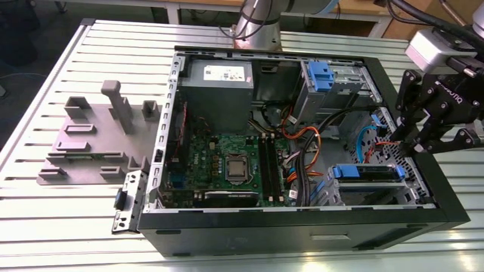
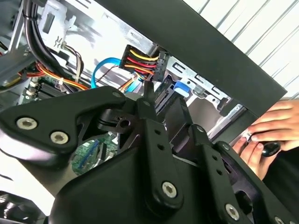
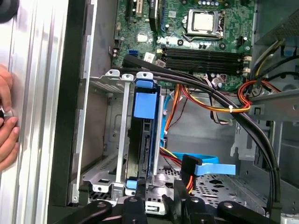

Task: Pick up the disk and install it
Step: 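Insert the first disk wire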

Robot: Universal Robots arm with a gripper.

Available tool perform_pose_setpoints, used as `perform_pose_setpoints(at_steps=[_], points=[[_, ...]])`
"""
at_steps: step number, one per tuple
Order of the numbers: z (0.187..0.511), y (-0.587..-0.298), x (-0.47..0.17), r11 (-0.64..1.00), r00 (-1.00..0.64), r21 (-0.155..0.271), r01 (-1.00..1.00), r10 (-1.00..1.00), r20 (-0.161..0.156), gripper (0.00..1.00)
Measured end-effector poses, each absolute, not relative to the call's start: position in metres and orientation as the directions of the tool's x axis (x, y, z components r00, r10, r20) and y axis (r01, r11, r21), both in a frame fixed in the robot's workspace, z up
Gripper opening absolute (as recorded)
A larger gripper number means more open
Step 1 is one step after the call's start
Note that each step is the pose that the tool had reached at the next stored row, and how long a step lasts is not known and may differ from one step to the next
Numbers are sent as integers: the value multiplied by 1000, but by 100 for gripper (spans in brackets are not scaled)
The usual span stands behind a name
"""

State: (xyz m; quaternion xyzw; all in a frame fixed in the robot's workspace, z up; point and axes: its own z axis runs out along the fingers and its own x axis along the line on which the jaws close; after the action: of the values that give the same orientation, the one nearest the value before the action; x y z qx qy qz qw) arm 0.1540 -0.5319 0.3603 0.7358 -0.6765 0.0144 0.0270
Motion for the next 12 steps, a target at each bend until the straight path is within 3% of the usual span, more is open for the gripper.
perform_pose_setpoints(at_steps=[9, 12], points=[[360, -530, 154, -138, 139, 22, -990, -989, 59, 37], [360, -529, 154, -143, 145, 24, -989, -987, 73, 37]])
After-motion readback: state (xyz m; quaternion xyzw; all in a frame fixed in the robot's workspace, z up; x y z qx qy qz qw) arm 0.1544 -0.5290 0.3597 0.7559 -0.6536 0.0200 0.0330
